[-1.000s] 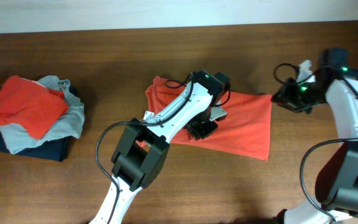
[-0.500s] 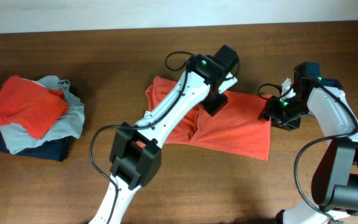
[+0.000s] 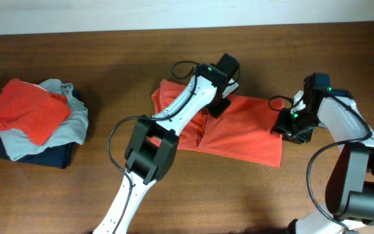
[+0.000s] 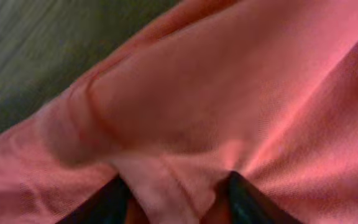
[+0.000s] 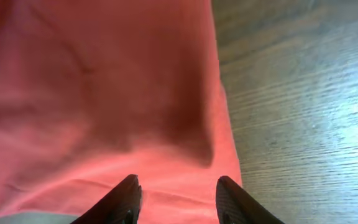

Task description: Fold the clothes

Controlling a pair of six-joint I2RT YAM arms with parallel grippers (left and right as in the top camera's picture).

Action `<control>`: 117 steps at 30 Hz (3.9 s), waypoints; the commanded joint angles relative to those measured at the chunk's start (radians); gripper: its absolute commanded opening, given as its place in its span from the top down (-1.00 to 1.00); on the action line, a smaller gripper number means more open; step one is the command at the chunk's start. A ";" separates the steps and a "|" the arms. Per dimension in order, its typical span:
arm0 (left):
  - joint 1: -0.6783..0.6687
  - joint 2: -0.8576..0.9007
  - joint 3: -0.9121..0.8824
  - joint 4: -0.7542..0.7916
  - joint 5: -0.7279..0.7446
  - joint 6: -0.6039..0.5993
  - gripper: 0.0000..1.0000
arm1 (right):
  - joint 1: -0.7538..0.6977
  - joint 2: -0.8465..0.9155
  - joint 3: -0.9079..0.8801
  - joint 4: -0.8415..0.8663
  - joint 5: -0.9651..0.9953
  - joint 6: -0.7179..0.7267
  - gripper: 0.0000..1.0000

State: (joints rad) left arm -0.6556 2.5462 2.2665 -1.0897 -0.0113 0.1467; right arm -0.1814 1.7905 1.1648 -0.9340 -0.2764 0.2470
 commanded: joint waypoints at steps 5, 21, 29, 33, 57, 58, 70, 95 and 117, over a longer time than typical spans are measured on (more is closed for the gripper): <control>0.010 0.006 0.003 0.012 -0.013 0.005 0.84 | -0.001 -0.008 -0.100 0.084 0.016 0.032 0.59; 0.129 0.006 0.229 -0.220 -0.013 0.004 -0.50 | -0.003 -0.010 -0.101 0.074 0.041 0.031 0.23; 0.281 0.002 0.492 -0.533 -0.013 -0.023 -0.64 | -0.053 -0.011 -0.042 0.051 -0.043 0.031 -0.07; 0.398 -0.032 0.475 -0.599 0.020 -0.026 -0.58 | -0.084 -0.011 -0.019 0.039 -0.054 0.020 -0.11; 0.601 -0.379 -0.655 0.085 0.431 -0.072 -0.63 | -0.114 -0.011 -0.014 0.010 -0.056 0.016 -0.25; 0.592 -0.379 -0.679 0.119 0.438 -0.092 -0.62 | -0.114 -0.011 -0.014 0.010 -0.056 0.016 -0.24; 0.462 -0.379 -0.832 0.251 0.455 -0.231 -0.57 | -0.114 -0.011 -0.014 0.007 -0.056 0.016 -0.24; 0.527 -0.633 -0.600 0.059 0.204 -0.198 0.99 | -0.114 -0.011 -0.014 0.007 -0.056 0.016 -0.25; -0.083 -0.536 -0.538 0.170 0.011 -0.198 0.99 | -0.113 -0.011 -0.014 0.006 -0.057 0.016 -0.25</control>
State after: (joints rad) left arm -0.6952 1.9457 1.7279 -0.9482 0.0242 -0.0685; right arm -0.2924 1.7905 1.1362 -0.9237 -0.3237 0.2623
